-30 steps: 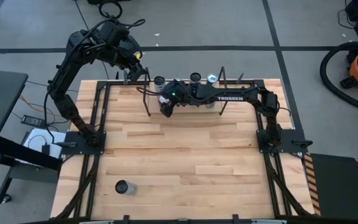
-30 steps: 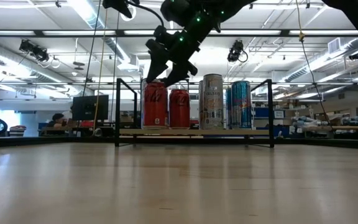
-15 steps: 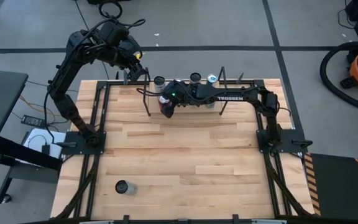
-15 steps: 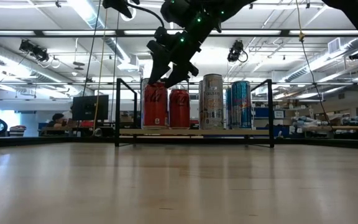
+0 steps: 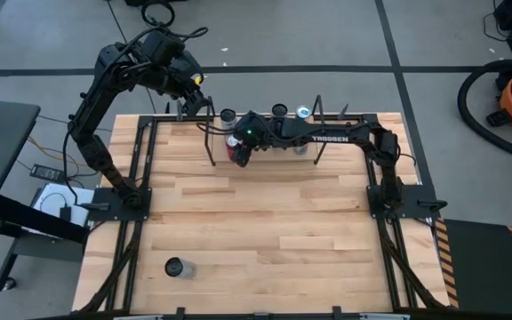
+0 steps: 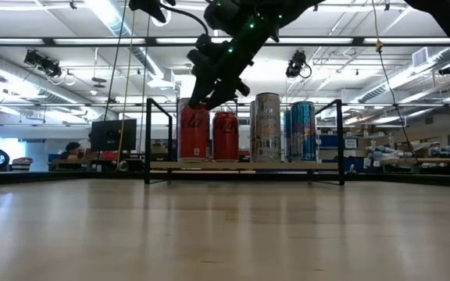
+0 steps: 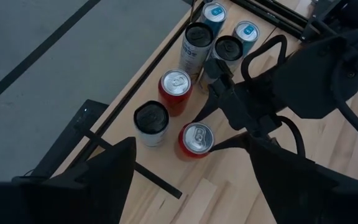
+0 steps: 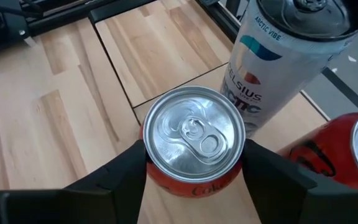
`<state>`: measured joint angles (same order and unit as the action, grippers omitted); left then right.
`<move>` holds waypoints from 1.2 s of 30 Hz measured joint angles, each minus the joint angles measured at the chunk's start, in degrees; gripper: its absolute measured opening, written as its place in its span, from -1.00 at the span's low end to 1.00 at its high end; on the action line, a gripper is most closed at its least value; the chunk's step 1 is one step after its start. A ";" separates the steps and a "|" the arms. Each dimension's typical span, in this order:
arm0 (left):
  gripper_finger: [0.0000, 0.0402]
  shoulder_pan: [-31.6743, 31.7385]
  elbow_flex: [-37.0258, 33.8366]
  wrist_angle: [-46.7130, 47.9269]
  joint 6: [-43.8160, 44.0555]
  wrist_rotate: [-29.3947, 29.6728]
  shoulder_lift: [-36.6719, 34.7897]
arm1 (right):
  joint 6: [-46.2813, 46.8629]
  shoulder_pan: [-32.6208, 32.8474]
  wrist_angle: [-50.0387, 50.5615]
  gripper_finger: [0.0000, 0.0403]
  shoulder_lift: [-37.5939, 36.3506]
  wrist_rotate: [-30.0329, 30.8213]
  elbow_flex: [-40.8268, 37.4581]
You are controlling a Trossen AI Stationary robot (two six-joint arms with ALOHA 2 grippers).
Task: Place canned beverage on shelf
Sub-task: Put the red-black soda can aligned with the other red-black soda can on the shelf
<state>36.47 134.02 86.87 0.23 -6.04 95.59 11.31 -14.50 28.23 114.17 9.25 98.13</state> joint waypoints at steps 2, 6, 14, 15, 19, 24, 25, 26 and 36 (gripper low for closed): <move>0.57 0.00 0.00 -0.01 0.00 0.00 0.00 | -0.15 -0.02 1.43 0.21 -0.08 -0.34 0.36; 0.57 0.00 0.00 -0.02 0.00 0.00 0.00 | -1.00 -0.14 6.53 0.21 -0.11 -0.42 2.34; 0.57 0.00 0.00 0.00 0.00 0.00 0.00 | -6.34 -0.23 19.00 0.21 0.11 0.16 7.97; 0.57 0.00 0.00 0.00 0.00 0.00 0.00 | -6.97 -0.30 20.92 0.21 0.11 0.45 8.63; 0.57 0.00 0.00 0.00 -0.01 0.00 0.00 | -8.15 -0.95 25.03 0.20 0.11 1.51 9.92; 0.57 0.00 0.00 0.00 -0.02 0.00 0.00 | -9.47 -1.72 27.76 0.18 0.11 1.66 10.75; 0.57 0.00 0.00 0.00 0.00 0.00 0.00 | -9.79 -1.82 28.05 0.17 0.11 1.64 10.75; 0.57 0.00 0.00 0.00 0.00 0.00 0.00 | -9.96 -1.91 28.19 0.15 0.11 1.63 10.75; 0.57 0.00 0.00 0.00 -0.02 0.00 0.01 | -9.86 -1.29 31.46 0.04 -0.09 1.60 14.31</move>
<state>36.47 134.02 86.87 0.21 -6.04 95.60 1.45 -15.79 59.69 114.08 10.85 112.44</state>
